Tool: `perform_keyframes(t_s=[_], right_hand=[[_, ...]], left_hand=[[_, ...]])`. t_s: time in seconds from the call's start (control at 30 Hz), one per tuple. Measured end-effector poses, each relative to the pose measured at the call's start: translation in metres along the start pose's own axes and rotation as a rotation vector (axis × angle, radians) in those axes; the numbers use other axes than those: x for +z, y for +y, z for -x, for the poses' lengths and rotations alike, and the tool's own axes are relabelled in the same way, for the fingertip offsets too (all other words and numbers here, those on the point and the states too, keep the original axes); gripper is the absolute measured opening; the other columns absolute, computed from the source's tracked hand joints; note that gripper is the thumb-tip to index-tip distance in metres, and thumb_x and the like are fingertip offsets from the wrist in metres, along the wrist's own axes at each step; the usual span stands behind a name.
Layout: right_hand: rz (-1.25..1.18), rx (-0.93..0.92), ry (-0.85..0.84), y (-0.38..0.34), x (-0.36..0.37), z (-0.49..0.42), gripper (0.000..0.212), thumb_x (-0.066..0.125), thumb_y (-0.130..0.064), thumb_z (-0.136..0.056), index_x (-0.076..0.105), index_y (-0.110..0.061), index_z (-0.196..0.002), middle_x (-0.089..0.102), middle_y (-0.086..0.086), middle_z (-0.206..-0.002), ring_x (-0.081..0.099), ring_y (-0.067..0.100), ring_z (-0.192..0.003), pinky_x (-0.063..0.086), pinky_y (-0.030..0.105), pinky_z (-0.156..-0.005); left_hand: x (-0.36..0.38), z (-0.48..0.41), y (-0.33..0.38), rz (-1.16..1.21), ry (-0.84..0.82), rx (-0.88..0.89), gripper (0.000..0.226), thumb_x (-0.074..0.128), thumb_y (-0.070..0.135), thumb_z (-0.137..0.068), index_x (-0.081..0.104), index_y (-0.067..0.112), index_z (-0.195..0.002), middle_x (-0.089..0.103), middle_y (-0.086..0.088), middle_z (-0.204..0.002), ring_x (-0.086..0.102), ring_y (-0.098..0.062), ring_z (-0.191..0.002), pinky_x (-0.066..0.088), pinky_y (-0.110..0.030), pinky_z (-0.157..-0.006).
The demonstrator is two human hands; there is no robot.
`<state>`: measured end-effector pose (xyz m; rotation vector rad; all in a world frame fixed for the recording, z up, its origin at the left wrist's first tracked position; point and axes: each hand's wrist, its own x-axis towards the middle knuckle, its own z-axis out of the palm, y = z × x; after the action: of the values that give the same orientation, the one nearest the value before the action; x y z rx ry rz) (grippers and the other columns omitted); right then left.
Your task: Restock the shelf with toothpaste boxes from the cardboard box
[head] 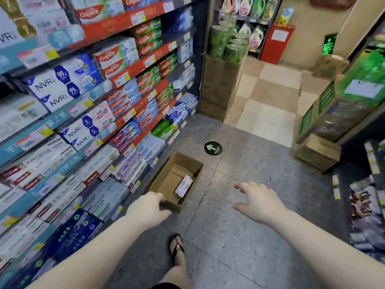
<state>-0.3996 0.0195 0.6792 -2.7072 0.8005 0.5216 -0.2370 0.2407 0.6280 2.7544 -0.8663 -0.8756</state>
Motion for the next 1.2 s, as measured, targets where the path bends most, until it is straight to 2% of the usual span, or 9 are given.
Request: perform_keyframes(t_s=[0.3, 0.57, 0.7, 0.73, 0.8, 0.83, 0.87, 0.97, 1.2], right_hand=[[0.076, -0.094, -0.161, 0.013, -0.034, -0.171, 0.053, 0.055, -0.047, -0.083, 0.041, -0.035, -0.134, 0.050, 0.002, -0.132, 0.045, 0.026, -0.124, 0.040, 0.035, -0.101], [0.123, -0.167, -0.331, 0.012, -0.057, -0.326, 0.054, 0.055, -0.044, -0.083, 0.042, -0.029, -0.134, 0.049, 0.003, -0.134, 0.046, 0.024, -0.124, 0.043, 0.035, -0.100], [0.204, -0.272, -0.435, -0.008, -0.045, -0.412, 0.052, 0.054, -0.040, -0.084, 0.043, -0.025, -0.133, 0.049, 0.006, -0.134, 0.046, 0.026, -0.124, 0.043, 0.038, -0.099], [0.218, -0.302, -0.461, -0.014, -0.038, -0.434, 0.052, 0.054, -0.039, -0.084, 0.043, -0.024, -0.133, 0.049, 0.007, -0.133, 0.046, 0.026, -0.124, 0.043, 0.038, -0.099], [0.231, -0.371, -0.514, -0.026, -0.023, -0.477, 0.050, 0.055, -0.037, -0.085, 0.045, -0.022, -0.132, 0.051, 0.008, -0.131, 0.048, 0.026, -0.121, 0.044, 0.038, -0.098], [0.231, -0.399, -0.545, -0.031, -0.014, -0.497, 0.047, 0.055, -0.034, -0.085, 0.047, -0.021, -0.130, 0.052, 0.008, -0.129, 0.051, 0.025, -0.118, 0.045, 0.036, -0.097], [0.231, -0.428, -0.580, -0.035, -0.004, -0.517, 0.045, 0.055, -0.032, -0.085, 0.048, -0.022, -0.128, 0.053, 0.007, -0.129, 0.053, 0.025, -0.116, 0.047, 0.035, -0.095], [0.286, -0.524, -0.672, -0.041, 0.023, -0.574, 0.047, 0.055, -0.031, -0.087, 0.043, -0.027, -0.133, 0.048, 0.001, -0.135, 0.049, 0.020, -0.121, 0.044, 0.032, -0.098], [0.422, -0.675, -0.747, -0.043, 0.120, -0.708, 0.032, 0.056, -0.029, -0.087, 0.056, -0.023, -0.118, 0.054, 0.004, -0.125, 0.053, 0.024, -0.116, 0.044, 0.034, -0.098]], left_hand=[[-0.015, -0.151, 0.003, 0.065, -0.112, -0.126, 0.055, 0.058, 0.048, -0.079, 0.046, 0.026, -0.128, 0.049, -0.003, -0.130, 0.050, -0.023, -0.119, 0.046, -0.037, -0.096], [-0.045, -0.272, 0.004, 0.161, -0.140, -0.205, 0.047, 0.058, 0.046, -0.080, 0.053, 0.019, -0.118, 0.054, -0.004, -0.118, 0.056, -0.022, -0.104, 0.051, -0.036, -0.086], [-0.023, -0.316, -0.015, 0.277, -0.203, -0.309, 0.050, 0.060, 0.048, -0.078, 0.052, 0.025, -0.122, 0.050, -0.006, -0.129, 0.050, -0.024, -0.117, 0.045, -0.039, -0.096], [-0.016, -0.323, -0.019, 0.301, -0.188, -0.319, 0.044, 0.063, 0.046, -0.077, 0.057, 0.024, -0.114, 0.055, -0.006, -0.123, 0.052, -0.023, -0.114, 0.045, -0.036, -0.095], [-0.005, -0.337, -0.026, 0.385, -0.048, -0.337, 0.019, 0.072, 0.036, -0.073, 0.064, 0.025, -0.087, 0.066, -0.004, -0.095, 0.062, -0.016, -0.097, 0.044, -0.014, -0.080], [0.003, -0.341, -0.028, 0.443, -0.029, -0.371, 0.015, 0.073, 0.029, -0.073, 0.065, 0.025, -0.085, 0.069, -0.006, -0.091, 0.064, -0.015, -0.091, 0.039, -0.006, -0.073], [0.013, -0.348, -0.030, 0.501, -0.025, -0.426, 0.016, 0.070, 0.024, -0.077, 0.065, 0.022, -0.093, 0.068, -0.009, -0.101, 0.063, -0.018, -0.096, 0.041, -0.008, -0.074], [0.054, -0.372, -0.034, 0.476, -0.235, -0.596, 0.047, 0.053, 0.043, -0.086, 0.047, 0.018, -0.126, 0.044, -0.004, -0.135, 0.053, -0.022, -0.112, 0.046, -0.033, -0.092], [0.148, -0.471, -0.035, 0.516, -0.155, -0.672, 0.048, 0.055, 0.041, -0.085, 0.044, 0.023, -0.129, 0.044, -0.001, -0.133, 0.049, -0.021, -0.114, 0.047, -0.034, -0.091]])
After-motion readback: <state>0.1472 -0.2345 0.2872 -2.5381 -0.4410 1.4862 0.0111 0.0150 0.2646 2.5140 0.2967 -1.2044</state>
